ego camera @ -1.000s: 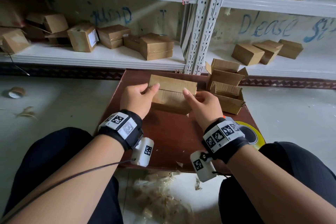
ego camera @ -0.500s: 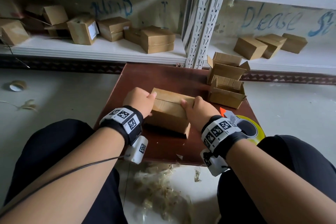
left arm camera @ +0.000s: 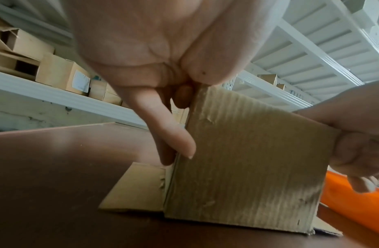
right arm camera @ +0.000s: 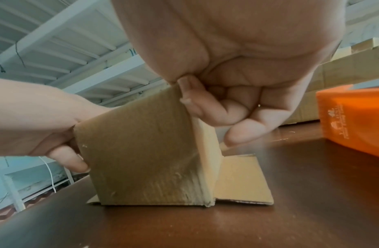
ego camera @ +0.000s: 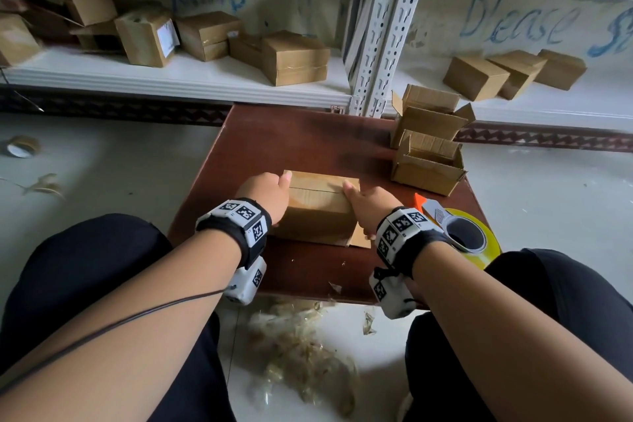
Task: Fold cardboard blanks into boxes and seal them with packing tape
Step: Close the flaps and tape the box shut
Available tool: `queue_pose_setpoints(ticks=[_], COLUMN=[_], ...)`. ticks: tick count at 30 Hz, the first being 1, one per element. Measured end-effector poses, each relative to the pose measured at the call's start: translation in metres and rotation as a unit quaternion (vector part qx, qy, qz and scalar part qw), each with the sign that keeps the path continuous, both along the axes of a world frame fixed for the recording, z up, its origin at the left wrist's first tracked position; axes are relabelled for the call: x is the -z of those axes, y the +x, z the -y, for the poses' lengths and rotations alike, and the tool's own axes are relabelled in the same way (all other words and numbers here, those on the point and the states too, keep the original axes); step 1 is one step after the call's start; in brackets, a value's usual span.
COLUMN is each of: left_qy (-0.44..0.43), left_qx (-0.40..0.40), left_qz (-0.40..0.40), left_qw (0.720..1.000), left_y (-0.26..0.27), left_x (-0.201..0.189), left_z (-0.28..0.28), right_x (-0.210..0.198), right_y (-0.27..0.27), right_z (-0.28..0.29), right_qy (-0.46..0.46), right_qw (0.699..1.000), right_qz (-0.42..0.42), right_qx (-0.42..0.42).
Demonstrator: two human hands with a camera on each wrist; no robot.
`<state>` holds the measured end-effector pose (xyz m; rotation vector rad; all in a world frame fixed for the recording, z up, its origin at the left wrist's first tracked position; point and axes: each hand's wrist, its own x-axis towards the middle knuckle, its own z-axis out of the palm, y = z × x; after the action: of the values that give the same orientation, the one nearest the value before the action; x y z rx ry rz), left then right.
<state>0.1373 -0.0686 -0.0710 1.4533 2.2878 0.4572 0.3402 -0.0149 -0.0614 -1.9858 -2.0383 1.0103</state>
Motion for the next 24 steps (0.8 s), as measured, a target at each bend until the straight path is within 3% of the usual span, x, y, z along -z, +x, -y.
queue_pose_setpoints(ticks=[8, 13, 16, 20, 24], left_qy=[0.011, 0.107, 0.148, 0.046, -0.010], left_qx=[0.000, -0.015, -0.029, 0.002, 0.010], left_qz=[-0.105, -0.059, -0.024, -0.071, -0.092], left_qw=[0.994, 0.992, 0.988, 0.996, 0.996], left_y=[-0.007, -0.008, 0.005, 0.033, 0.049], left_x=[0.004, 0.000, -0.006, -0.003, 0.005], left_z=[-0.009, -0.007, 0.001, 0.010, 0.009], right_x=[0.005, 0.009, 0.006, 0.010, 0.023], right_y=[0.002, 0.000, -0.003, -0.013, -0.019], right_z=[-0.008, -0.015, -0.019, -0.007, -0.003], right_qy=[0.030, 0.040, 0.070, 0.059, 0.062], right_qw=[0.997, 0.964, 0.947, 0.944, 0.964], right_qz=[-0.065, -0.250, -0.287, -0.290, -0.229], right_qx=[-0.007, 0.076, 0.129, 0.143, 0.123])
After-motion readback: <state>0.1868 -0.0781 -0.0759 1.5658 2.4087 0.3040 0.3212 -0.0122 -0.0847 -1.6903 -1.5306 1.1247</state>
